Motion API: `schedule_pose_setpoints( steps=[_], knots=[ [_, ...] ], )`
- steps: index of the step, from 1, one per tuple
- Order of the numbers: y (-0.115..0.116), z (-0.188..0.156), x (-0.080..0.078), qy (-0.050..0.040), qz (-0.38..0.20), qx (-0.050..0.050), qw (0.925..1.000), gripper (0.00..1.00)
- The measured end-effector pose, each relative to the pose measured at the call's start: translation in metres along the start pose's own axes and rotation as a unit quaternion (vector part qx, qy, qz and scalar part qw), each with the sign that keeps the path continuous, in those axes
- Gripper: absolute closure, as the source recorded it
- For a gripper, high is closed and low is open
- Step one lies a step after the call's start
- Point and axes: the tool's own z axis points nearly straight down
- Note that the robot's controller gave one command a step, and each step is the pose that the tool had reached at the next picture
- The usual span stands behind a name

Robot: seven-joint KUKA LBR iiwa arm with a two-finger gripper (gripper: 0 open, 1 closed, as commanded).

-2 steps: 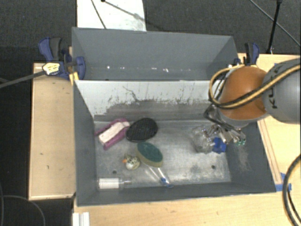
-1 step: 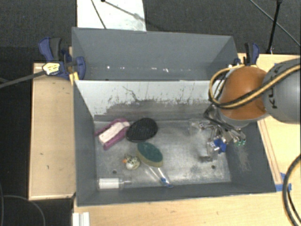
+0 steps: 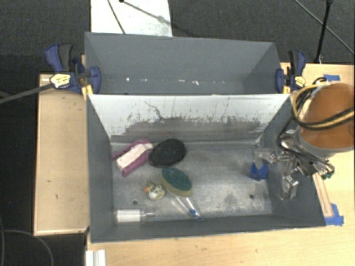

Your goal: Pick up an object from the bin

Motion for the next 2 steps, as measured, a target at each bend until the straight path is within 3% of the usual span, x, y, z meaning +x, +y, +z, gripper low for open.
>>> schedule_pose_setpoints(
  steps=[1,2],
  knots=[
    [-0.0165,0.046,-0.041,-0.0041,-0.148,-0.008,0.989,0.0],
    [-0.0198,0.0438,-0.0397,-0.0033,-0.145,-0.005,0.9894,1.0]
  ],
)
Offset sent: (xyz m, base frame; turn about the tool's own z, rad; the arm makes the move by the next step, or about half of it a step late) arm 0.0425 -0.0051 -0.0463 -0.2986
